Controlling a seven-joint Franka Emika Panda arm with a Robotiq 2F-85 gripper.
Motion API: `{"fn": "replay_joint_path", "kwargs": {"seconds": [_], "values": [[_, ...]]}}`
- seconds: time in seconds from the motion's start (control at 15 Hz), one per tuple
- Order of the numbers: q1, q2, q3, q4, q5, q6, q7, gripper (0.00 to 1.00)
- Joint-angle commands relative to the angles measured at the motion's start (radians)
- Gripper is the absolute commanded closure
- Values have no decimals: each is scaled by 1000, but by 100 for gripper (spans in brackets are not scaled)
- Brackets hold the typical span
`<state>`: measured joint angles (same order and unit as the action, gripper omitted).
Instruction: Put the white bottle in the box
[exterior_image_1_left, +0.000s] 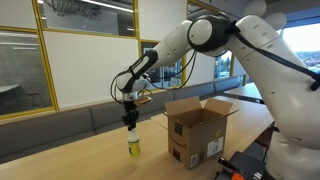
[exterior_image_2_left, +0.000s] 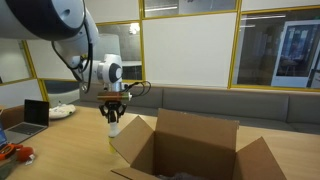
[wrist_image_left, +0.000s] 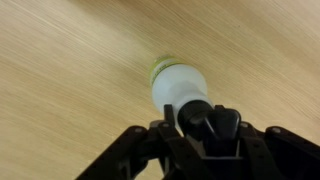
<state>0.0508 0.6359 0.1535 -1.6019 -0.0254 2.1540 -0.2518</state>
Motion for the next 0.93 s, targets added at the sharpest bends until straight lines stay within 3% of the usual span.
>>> {"fn": "replay_joint_path", "kwargs": {"seconds": [0.0,0.47,0.87], "values": [[-9,-141,-41,-31,4,-70,50,81],[-12,-364,-150,-13,-70,-204,220,81],[-37,-523,-203,4,-134,-354,360,81]]}}
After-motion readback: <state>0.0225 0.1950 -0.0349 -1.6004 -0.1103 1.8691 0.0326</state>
